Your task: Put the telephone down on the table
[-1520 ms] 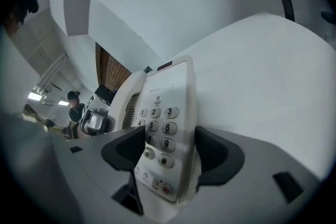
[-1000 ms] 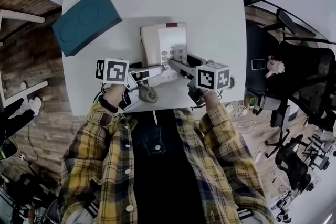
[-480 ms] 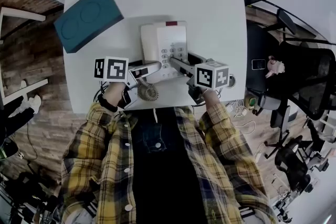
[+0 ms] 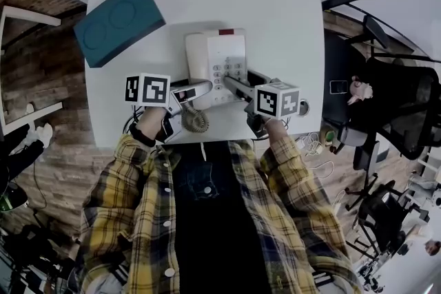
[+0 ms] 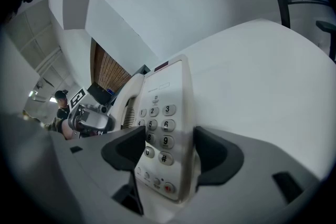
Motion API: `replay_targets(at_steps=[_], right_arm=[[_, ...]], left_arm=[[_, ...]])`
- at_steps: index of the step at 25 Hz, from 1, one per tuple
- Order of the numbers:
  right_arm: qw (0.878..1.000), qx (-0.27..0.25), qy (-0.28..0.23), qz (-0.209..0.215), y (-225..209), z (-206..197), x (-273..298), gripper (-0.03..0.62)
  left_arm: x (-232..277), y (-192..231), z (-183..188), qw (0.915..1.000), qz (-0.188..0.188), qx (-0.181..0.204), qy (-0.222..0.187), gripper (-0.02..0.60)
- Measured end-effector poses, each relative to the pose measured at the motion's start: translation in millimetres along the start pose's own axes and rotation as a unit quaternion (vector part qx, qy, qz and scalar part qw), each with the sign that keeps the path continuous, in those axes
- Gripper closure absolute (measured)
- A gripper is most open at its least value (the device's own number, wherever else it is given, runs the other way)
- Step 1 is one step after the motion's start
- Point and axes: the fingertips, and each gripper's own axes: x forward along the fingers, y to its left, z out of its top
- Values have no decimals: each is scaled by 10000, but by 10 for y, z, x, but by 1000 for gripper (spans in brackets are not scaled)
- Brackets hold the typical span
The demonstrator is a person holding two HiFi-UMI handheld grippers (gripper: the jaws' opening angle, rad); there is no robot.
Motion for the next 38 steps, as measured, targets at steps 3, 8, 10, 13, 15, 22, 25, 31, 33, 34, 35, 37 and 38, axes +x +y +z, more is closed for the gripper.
replay_targets(at_steps=[3,8,10,13,15,22,25,31,33,34,35,37,38], right_arm=[[10000,-24,-6,-60,14,9,-4,298],[9999,-16,-3,-128,0,17,0,298],[9999,-28,-1,-157,-19,18,-9,298],[9998,-68,9,-201,-10,3,-11,298],[9997,-108,22,-234,-3,10,-9,298],[9994,-169,18,-294,-46,40,-24,298],[9992,-205,37,-337,-42,39,-16,298],[9987,-245,75,-438,-51,37,-25,298],[9984,-277,80,-495,-54,38,-30,298],[9981,-299,86,-530,-56,41,-35,298],[9979,-320,95,-562,-57,44,-41,299],[9974,-366,107,-618,-60,50,-59,299],[9970,-398,95,-650,-61,60,-77,299]], left_arm=[[-5,1,-6,10000,79,-24,32,178],[20,21,-11,9996,242,43,120,178],[44,20,-16,9995,276,51,151,178],[33,28,-29,9994,313,17,149,178],[21,33,-30,9992,357,18,155,178],[-104,30,100,9990,428,75,-50,178],[-111,13,107,9991,415,99,-75,178],[-113,-58,109,9990,374,207,-110,178],[-129,-73,126,9988,387,248,-149,178],[-138,-82,139,9987,393,271,-174,178],[-148,-93,153,9986,398,295,-204,178],[-167,-124,183,9982,400,344,-274,178],[-175,-144,195,9980,395,372,-309,178]])
